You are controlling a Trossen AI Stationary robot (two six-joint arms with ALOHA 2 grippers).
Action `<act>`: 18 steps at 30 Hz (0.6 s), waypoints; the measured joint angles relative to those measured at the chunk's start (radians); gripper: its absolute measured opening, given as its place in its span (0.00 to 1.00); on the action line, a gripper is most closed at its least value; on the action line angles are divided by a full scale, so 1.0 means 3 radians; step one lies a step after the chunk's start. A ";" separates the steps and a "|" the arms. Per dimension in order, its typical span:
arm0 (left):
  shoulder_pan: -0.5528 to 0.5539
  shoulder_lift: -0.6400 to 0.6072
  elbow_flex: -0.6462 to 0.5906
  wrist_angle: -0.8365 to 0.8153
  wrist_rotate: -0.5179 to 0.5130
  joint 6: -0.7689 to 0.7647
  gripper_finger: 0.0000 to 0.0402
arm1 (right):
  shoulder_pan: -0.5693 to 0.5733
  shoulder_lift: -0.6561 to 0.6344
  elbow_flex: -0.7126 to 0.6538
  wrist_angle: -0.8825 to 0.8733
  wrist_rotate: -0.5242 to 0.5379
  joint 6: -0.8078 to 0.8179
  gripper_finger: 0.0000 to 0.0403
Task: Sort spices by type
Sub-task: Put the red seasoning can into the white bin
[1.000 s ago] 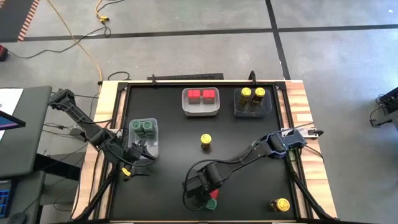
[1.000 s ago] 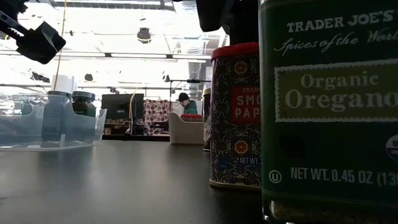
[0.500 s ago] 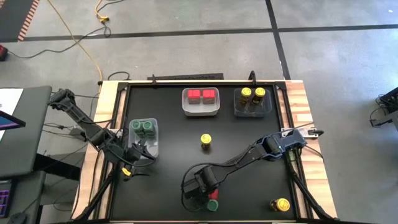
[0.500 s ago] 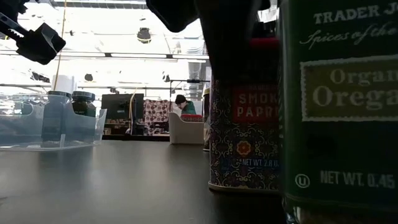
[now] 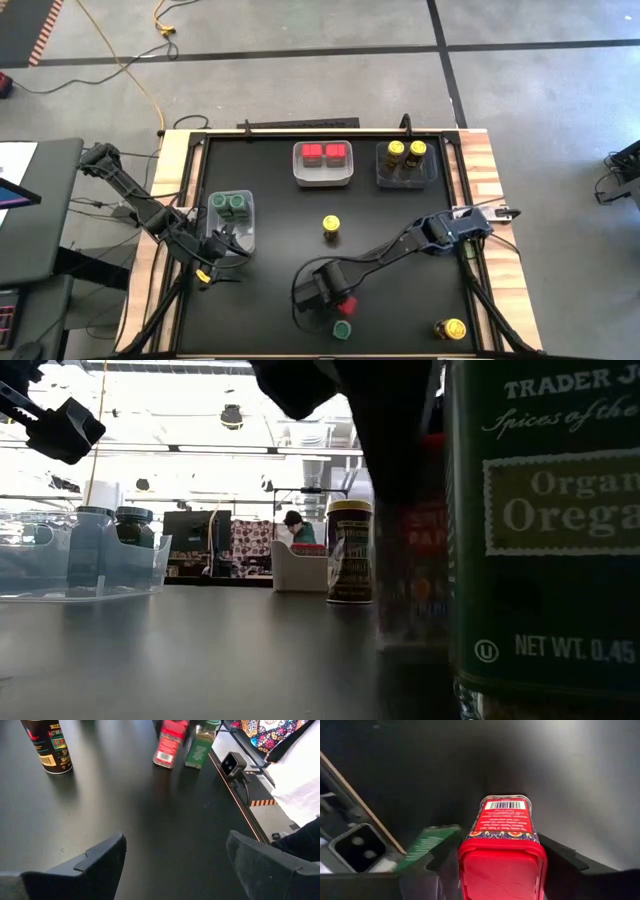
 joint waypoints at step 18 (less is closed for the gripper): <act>0.0363 0.0000 0.0001 -0.0046 -0.0320 -0.0165 0.83 | -0.0937 -0.1354 0.0003 -0.0425 0.0804 -0.1725 0.58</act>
